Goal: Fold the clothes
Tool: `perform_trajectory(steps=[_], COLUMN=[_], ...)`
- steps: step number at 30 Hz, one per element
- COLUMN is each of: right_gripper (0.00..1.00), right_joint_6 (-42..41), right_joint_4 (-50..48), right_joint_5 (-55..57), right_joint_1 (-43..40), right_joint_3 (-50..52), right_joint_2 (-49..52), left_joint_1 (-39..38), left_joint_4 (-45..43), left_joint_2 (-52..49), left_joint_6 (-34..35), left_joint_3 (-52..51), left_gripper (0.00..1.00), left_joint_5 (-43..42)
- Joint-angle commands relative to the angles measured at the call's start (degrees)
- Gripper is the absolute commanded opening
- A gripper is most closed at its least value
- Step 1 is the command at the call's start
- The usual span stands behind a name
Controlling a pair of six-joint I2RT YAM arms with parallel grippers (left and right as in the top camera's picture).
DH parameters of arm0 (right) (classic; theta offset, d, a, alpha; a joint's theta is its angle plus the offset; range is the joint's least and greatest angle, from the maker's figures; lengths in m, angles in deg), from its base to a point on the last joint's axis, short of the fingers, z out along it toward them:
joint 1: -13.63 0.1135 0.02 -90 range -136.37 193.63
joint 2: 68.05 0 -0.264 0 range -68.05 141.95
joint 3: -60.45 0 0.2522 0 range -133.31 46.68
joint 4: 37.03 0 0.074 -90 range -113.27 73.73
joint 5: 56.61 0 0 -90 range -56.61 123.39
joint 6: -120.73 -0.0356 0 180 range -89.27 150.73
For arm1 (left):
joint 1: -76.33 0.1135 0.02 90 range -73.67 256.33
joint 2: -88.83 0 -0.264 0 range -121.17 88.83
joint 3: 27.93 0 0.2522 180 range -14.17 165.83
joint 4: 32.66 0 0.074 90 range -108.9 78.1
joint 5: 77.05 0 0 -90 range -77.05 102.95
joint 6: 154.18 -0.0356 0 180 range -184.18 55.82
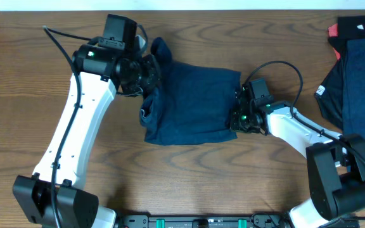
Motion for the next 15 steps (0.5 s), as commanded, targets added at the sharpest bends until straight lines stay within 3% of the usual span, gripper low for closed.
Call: perform_trajectory(steps=[1,15], right_gripper=[0.21,0.2], right_joint_6=[-0.4,-0.2], right_joint_4=[-0.3,-0.1], right_joint_5=[-2.5,-2.4], right_joint_1=[0.0,0.0], right_joint_3=[0.4,0.4], right_joint_2=[3.8,5.7], left_joint_1=[-1.4,-6.8], left_joint_4=[-0.8,-7.0], left_joint_2=[-0.3,-0.2], left_joint_6=[0.7,1.4], left_joint_3=[1.0,1.1], left_gripper=[0.06,0.06], left_joint_5=[-2.0,-4.8])
